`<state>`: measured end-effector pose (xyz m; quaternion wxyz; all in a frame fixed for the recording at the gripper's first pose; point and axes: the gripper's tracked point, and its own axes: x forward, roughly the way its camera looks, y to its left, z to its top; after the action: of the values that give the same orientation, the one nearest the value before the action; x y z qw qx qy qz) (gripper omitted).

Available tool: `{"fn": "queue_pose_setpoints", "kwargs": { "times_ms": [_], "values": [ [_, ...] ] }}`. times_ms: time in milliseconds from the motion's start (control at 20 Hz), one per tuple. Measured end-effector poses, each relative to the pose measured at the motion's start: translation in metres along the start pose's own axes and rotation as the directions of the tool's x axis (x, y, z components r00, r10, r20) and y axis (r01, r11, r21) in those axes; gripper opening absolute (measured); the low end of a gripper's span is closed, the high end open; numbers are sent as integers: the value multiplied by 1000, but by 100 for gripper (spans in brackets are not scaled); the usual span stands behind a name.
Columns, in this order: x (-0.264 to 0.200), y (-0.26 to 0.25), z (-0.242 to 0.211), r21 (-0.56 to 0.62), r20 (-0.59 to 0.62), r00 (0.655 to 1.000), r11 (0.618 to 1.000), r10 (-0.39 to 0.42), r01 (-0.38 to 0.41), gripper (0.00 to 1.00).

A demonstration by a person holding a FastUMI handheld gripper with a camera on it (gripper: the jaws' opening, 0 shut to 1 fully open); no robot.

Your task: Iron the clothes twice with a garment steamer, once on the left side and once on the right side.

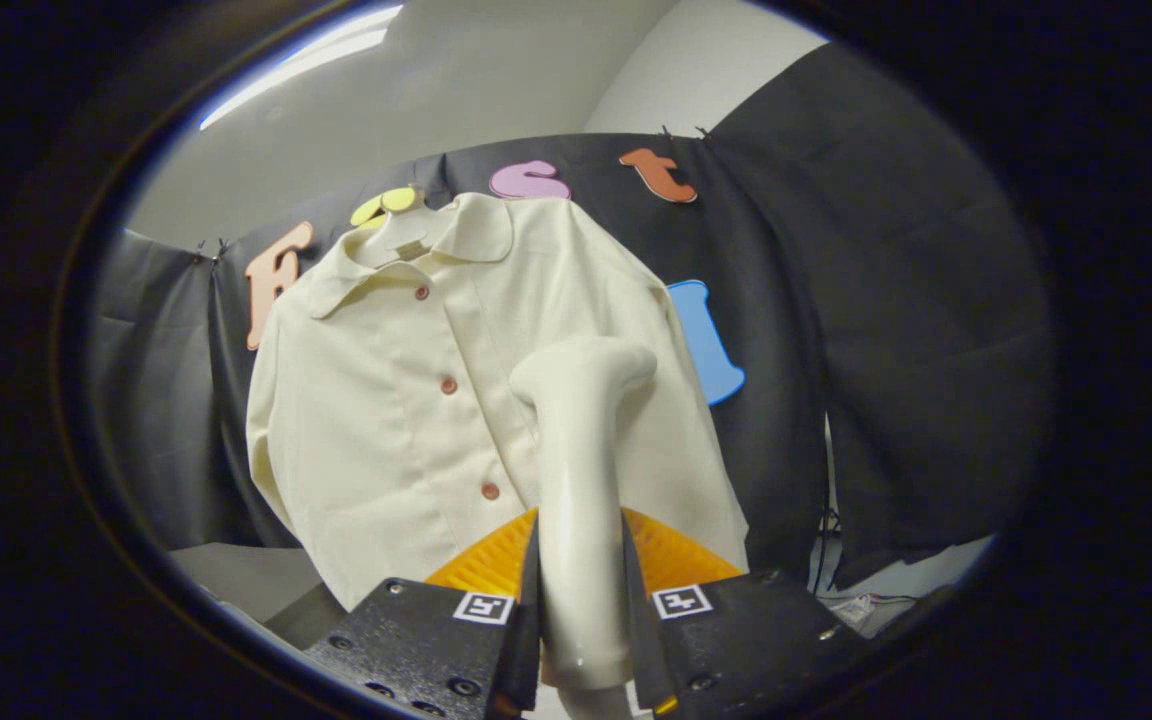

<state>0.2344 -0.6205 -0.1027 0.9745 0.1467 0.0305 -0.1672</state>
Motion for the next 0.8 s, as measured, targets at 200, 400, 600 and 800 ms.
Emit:
{"fn": "queue_pose_setpoints", "kwargs": {
  "times_ms": [200,400,600,800],
  "values": [
    [-8,-13,-34,40,-31,999,999,-9,10,36],
    [-15,-23,-64,85,-53,999,996,-13,18,36],
    [-24,-32,-93,112,-82,997,994,-11,20,36],
    [-29,-37,-120,147,-108,994,989,-14,30,36]
  ]
}}
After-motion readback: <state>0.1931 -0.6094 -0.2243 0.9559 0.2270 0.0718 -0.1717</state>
